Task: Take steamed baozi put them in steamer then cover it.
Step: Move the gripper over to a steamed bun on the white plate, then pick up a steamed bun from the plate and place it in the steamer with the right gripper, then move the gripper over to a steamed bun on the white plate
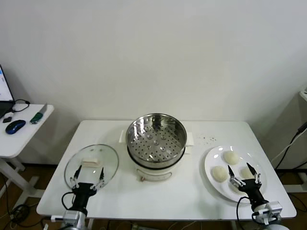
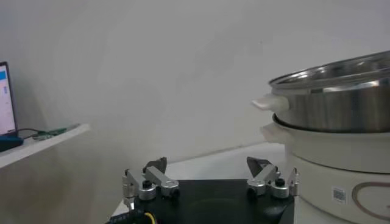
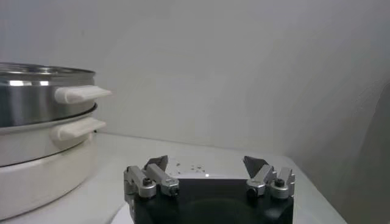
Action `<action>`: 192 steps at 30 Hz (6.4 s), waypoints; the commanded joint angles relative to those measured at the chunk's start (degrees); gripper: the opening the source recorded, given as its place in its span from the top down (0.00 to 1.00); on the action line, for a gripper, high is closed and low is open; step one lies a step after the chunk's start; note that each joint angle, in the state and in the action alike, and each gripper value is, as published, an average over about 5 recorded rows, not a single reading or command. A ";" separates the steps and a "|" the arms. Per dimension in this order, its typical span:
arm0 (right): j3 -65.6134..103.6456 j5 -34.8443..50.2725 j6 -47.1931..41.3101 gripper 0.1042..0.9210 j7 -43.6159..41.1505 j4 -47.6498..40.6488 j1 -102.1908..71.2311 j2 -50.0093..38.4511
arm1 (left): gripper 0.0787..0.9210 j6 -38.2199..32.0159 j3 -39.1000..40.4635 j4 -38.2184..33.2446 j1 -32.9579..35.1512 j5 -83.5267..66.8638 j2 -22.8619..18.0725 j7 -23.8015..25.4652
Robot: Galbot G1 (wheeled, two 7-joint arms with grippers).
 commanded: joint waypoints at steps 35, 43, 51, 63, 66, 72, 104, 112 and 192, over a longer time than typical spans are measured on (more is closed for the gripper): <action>-71.63 -24.91 -9.61 0.12 -53.04 -36.62 77.97 -39.02 | 0.12 3.97 1.94 -2.72 -0.47 -1.79 1.98 -5.36; -79.94 -25.48 -9.58 0.12 -52.99 -42.80 83.30 -33.65 | 0.12 4.25 1.73 -2.62 -0.70 -1.66 2.00 -5.40; -80.91 -26.43 -8.98 0.12 -52.77 -48.02 83.76 -28.27 | 0.12 4.26 1.37 -2.33 -0.61 -1.66 2.38 -5.43; -81.56 -28.18 -7.38 0.12 -52.38 -53.32 84.16 -22.34 | 0.12 4.38 1.26 -1.87 -0.76 -1.66 2.52 -5.50; -81.83 -28.53 -6.89 0.12 -52.42 -54.20 84.16 -21.61 | 0.12 4.40 1.29 -1.72 -0.85 -1.65 2.53 -5.49; -82.29 -29.08 -5.67 0.13 -52.91 -55.39 84.28 -20.79 | 0.12 4.56 1.41 -1.53 -1.15 -1.65 2.60 -5.51; -118.79 -20.02 11.16 0.27 -56.18 -38.32 123.83 -17.25 | 0.12 4.81 2.10 -1.69 -0.37 -2.68 3.23 -6.34; -117.98 -30.39 21.99 0.27 -54.81 -38.04 126.84 -7.18 | 0.12 5.89 2.50 -1.68 0.06 -3.73 3.58 -6.93; -133.71 9.25 -17.53 0.12 -45.02 -22.66 132.14 -26.20 | 0.12 6.00 4.42 -4.27 2.14 -5.13 5.43 -6.85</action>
